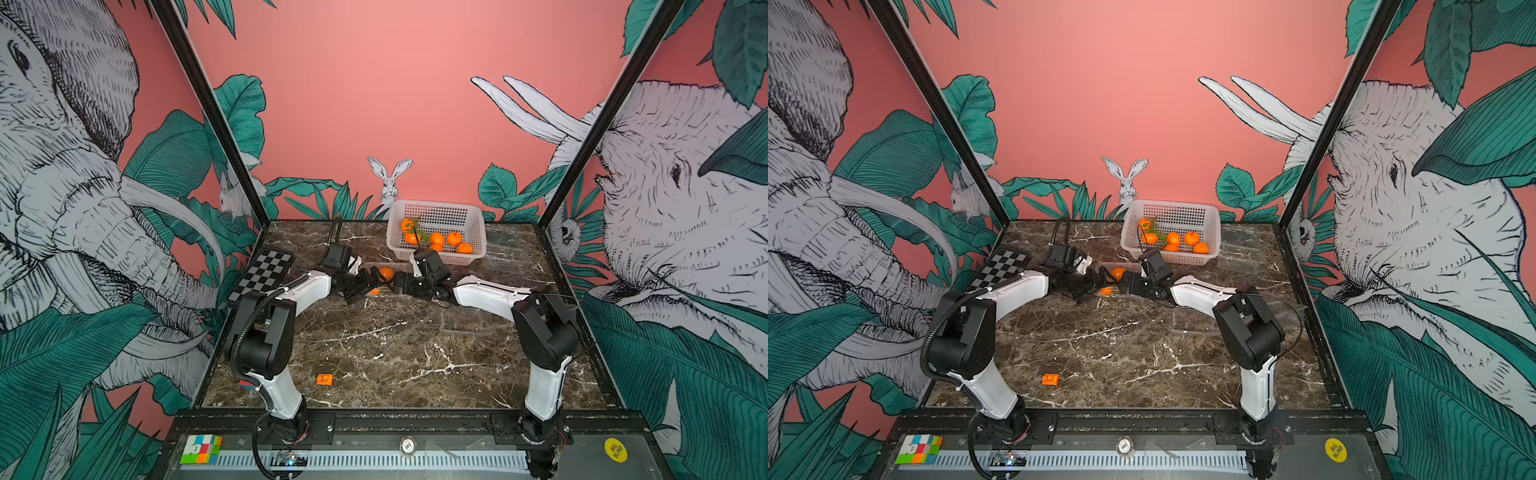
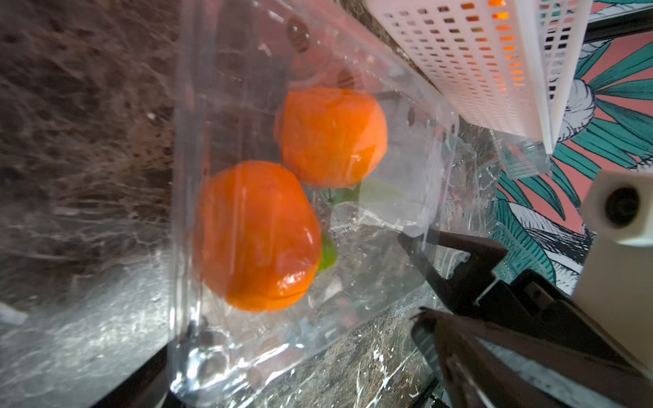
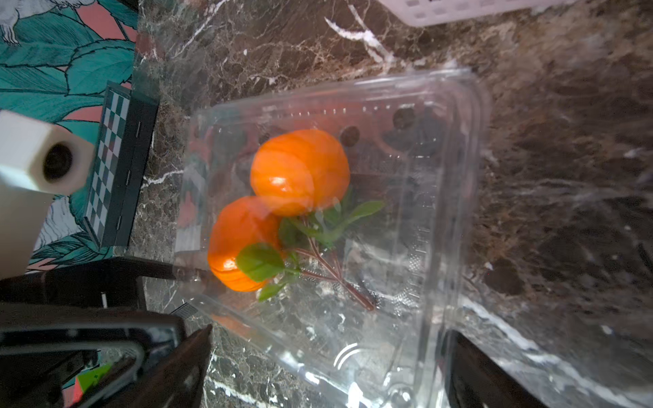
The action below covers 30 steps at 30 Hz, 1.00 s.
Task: Take oranges out of containers
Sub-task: Move the packing box to the center of the board.
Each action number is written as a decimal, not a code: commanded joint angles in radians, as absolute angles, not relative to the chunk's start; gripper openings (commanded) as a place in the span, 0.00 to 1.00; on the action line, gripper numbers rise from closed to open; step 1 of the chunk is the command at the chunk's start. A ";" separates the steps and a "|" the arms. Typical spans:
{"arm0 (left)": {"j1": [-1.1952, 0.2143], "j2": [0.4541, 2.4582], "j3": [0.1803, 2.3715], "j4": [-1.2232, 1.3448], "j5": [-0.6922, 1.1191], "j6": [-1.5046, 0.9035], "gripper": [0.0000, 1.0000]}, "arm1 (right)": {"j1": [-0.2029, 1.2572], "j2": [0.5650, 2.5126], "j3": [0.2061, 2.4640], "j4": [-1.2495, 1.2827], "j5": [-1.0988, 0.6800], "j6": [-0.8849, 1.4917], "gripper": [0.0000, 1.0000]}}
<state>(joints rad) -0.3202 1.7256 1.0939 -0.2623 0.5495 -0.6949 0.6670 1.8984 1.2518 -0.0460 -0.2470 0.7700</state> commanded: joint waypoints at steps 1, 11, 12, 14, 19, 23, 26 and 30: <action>-0.328 1.704 1.086 -0.228 0.545 -0.724 0.99 | 0.675 1.847 1.232 -0.028 -0.237 0.754 0.99; -0.359 1.692 1.074 -0.269 0.537 -0.697 0.99 | 0.680 1.822 1.208 -0.033 -0.235 0.763 0.99; -0.355 1.687 1.076 -0.298 0.528 -0.676 0.99 | 0.681 1.824 1.213 -0.037 -0.237 0.762 0.99; -0.338 1.680 1.083 -0.346 0.511 -0.643 0.99 | 0.684 1.825 1.218 -0.042 -0.235 0.755 0.99; -0.258 1.657 1.086 -0.397 0.506 -0.611 0.99 | 0.681 1.809 1.208 -0.061 -0.225 0.741 0.99; -0.224 1.638 1.142 -0.477 0.450 -0.545 0.99 | 0.656 1.782 1.188 -0.057 -0.259 0.729 0.99; -0.219 1.636 1.184 -0.515 0.396 -0.510 0.99 | 0.633 1.773 1.189 -0.082 -0.268 0.710 0.99; -0.219 1.654 1.215 -0.510 0.400 -0.516 0.99 | 0.600 1.761 1.190 -0.087 -0.278 0.707 0.99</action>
<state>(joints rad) -0.2161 1.6840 1.1908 -0.4664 0.4255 -0.5453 0.6182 1.7908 1.1904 -0.0868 -0.2668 0.7265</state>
